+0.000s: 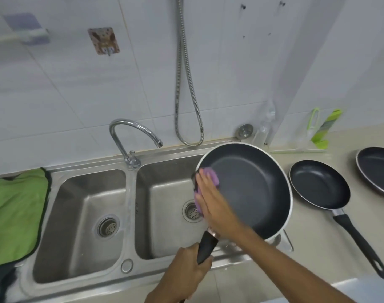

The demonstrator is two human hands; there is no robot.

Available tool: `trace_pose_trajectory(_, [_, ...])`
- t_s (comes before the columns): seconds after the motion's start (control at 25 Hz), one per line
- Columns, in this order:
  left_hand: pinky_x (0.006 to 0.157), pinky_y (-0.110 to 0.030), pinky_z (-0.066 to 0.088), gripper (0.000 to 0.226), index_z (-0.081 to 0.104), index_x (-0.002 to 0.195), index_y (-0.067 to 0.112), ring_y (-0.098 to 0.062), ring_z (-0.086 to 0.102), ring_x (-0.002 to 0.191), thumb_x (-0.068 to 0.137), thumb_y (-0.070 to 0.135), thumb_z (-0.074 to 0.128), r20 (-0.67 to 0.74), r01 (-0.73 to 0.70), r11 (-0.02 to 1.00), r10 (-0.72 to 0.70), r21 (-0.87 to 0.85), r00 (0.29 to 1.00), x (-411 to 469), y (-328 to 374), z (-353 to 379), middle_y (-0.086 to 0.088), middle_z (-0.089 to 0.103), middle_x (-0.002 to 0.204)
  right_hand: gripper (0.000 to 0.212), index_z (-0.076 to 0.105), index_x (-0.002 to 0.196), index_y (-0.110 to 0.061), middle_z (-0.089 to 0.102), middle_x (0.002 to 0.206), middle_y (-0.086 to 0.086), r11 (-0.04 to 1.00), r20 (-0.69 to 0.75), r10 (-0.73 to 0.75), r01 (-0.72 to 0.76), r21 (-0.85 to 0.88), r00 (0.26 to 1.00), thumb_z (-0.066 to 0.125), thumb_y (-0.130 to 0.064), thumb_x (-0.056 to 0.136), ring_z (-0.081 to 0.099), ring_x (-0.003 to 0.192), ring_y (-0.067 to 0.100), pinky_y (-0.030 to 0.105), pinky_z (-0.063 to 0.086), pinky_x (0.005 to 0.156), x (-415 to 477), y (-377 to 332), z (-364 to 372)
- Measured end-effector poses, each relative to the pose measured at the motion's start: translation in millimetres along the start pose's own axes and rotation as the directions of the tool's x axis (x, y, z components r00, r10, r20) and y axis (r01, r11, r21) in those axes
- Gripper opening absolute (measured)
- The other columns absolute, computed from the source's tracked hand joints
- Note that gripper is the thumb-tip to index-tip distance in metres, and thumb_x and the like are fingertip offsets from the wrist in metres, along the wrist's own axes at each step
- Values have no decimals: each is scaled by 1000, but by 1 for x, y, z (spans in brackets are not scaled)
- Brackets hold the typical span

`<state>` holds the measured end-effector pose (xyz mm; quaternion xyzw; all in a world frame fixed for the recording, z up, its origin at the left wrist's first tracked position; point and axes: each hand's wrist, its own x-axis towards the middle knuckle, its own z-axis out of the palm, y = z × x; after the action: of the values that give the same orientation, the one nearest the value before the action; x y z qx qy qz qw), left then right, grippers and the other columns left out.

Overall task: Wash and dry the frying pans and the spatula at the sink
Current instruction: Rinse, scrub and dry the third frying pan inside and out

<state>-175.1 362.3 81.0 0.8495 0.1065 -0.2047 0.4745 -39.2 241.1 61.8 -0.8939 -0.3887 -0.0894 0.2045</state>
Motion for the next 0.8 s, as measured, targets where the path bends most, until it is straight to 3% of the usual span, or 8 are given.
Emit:
trace_pose_trajectory(0.04, [50,-27,38,33,58,83,13,-10,44,46,85,45,61,-7,3,1000,-3,-8,1000,-2,1,4,6,53,62,53,12,160,-2,8,170,14,985,-50,97,-103,-137,994,28,-20,112,0,158,27,42,12,128,34,12,0])
trace_pose_trajectory(0.16, [46,-29,39,25,54,75,19,-11,45,42,87,39,63,-32,-5,998,4,-57,999,-4,7,1,5,53,59,59,25,159,-3,21,168,14,937,-118,275,-294,-190,954,47,-10,104,13,155,40,49,21,126,77,89,-23])
trace_pose_trajectory(0.28, [40,-30,36,23,53,77,17,-20,44,40,91,31,65,-41,31,978,-40,-204,998,-3,6,-16,2,50,55,56,44,151,-6,38,161,12,930,-85,147,-167,-327,985,57,-12,98,33,149,40,51,34,120,43,147,-52])
trace_pose_trajectory(0.44, [37,-27,34,24,51,77,13,-21,40,35,94,25,63,-44,70,966,-84,-250,996,7,-1,-32,-2,49,53,41,59,140,-16,63,136,-1,986,138,164,-159,-44,977,49,-17,100,57,130,26,41,40,113,-51,92,-50])
trace_pose_trajectory(0.52, [39,-25,34,25,53,75,15,-20,43,35,94,26,63,-19,72,975,-78,-212,997,9,-1,-28,0,50,50,39,56,144,-20,58,141,-12,982,107,66,-83,171,992,46,-21,106,52,134,11,37,37,117,-73,27,-27])
trace_pose_trajectory(0.68, [47,-28,39,25,54,74,18,-7,47,41,90,34,64,-19,29,998,-30,-51,999,15,1,-13,6,55,56,53,42,151,-3,36,162,12,972,26,-229,227,52,973,45,-7,98,28,152,30,46,21,126,25,-11,2])
trace_pose_trajectory(0.72, [48,-26,39,24,54,74,19,-6,46,42,88,35,64,-21,37,999,-37,-16,999,17,2,-12,6,55,59,51,46,148,-2,41,158,14,978,42,-207,207,12,977,42,-10,97,34,149,31,48,26,124,57,-1,8])
trace_pose_trajectory(0.8, [50,-23,40,24,57,76,19,-6,47,46,87,39,64,-14,48,999,-47,23,999,16,3,-11,6,55,61,45,54,142,-4,51,149,13,998,-2,22,-22,56,1000,40,-17,102,44,140,28,47,37,117,109,39,-12])
